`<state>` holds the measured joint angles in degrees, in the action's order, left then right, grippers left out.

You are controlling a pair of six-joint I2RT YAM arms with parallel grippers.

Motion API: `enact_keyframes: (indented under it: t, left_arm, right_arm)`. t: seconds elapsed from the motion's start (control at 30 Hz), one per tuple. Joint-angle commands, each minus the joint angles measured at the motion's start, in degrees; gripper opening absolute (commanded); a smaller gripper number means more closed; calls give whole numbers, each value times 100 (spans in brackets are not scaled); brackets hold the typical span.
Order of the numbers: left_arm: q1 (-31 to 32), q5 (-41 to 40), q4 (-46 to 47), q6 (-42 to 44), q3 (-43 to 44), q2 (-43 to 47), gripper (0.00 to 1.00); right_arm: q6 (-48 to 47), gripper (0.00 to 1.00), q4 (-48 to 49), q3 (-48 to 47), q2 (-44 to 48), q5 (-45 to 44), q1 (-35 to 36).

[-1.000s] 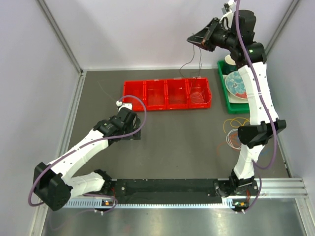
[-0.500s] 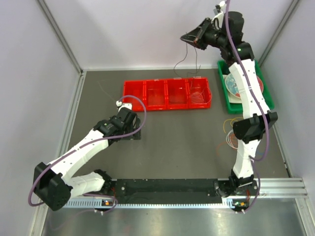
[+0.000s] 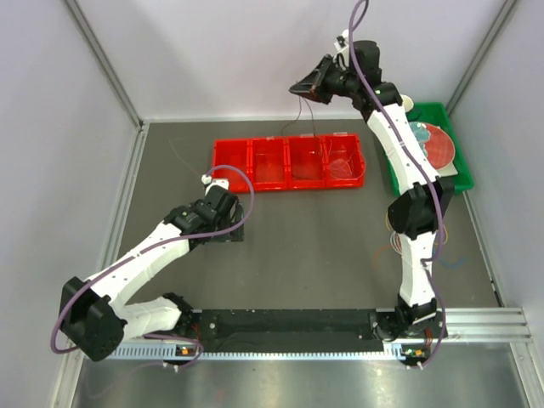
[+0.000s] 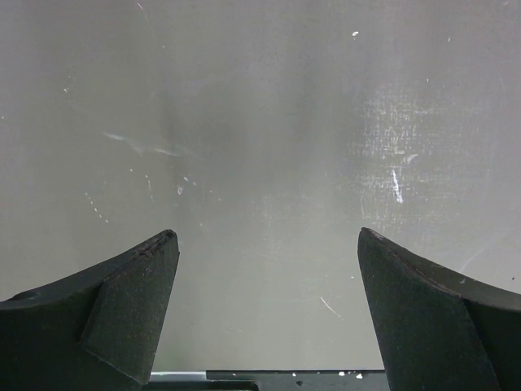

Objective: Untangle the cables

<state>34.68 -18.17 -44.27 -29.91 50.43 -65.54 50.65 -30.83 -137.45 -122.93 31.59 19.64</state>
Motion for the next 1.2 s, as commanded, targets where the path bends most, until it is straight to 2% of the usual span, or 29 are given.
enact_keyframes:
  t: [0.0,0.5,0.7,0.9,1.17]
  left_arm:
    - [39,-143,-20,-24,72,-21,95]
    - [39,-186,-64,-50,80,-64,95]
    - [57,-213,-47,-50,81,-47,95]
    - [66,-178,-64,-59,81,-100,95]
    - [110,-178,-73,-50,81,-143,95]
  right_arm:
    - [111,0,516,174,-274,364,58]
    - [-389,0,350,1219,-495,409,-100]
    - [-794,0,121,1580,-389,-4,-276]
    - [-671,0,165,1528,-503,-276,-469]
    - [-496,0,-99,913,-741,-786,-715]
